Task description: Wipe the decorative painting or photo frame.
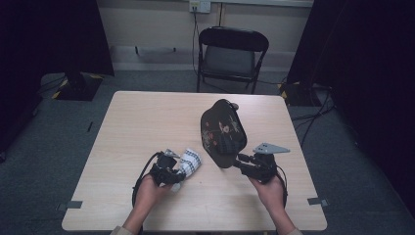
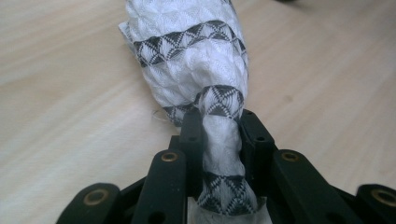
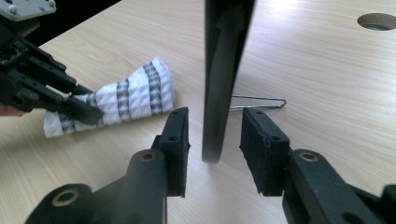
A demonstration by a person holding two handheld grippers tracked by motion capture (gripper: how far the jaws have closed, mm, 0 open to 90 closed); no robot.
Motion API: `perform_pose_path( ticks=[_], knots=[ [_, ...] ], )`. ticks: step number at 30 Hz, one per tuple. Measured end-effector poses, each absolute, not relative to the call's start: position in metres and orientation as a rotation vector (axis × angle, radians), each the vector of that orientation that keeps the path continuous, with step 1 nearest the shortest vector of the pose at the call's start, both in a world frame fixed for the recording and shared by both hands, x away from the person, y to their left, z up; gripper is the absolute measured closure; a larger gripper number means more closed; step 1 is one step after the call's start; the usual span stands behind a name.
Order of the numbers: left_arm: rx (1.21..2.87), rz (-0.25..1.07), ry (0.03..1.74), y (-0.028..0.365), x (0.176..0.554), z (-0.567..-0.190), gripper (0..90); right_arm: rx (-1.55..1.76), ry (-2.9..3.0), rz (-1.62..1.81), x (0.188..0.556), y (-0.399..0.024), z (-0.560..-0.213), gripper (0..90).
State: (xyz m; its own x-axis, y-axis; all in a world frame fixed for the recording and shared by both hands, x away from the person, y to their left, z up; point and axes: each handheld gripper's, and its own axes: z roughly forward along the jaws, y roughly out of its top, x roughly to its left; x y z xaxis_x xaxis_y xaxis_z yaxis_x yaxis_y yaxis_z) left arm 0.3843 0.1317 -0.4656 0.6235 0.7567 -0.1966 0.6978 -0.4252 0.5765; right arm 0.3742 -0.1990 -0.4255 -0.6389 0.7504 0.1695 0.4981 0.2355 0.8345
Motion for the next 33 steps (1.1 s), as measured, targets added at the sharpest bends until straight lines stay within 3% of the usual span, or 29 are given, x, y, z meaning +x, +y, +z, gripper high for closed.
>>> perform_pose_path(
  ticks=[14, 27, 33],
  knots=[
    [2.224, 0.200, 1.166, 0.145, 0.393, -0.467, 68.2, 1.158, 2.244, 1.321, 0.372, -0.206, -0.427, 54.4],
    [2.226, 0.242, 1.135, 0.149, 0.390, -0.461, 37.8, 1.115, 2.254, 1.299, 0.370, -0.208, -0.428, 43.7],
    [2.222, 0.249, 1.135, 0.154, 0.390, -0.457, 32.0, 1.126, 2.269, 1.272, 0.370, -0.212, -0.431, 37.1]
  ],
)
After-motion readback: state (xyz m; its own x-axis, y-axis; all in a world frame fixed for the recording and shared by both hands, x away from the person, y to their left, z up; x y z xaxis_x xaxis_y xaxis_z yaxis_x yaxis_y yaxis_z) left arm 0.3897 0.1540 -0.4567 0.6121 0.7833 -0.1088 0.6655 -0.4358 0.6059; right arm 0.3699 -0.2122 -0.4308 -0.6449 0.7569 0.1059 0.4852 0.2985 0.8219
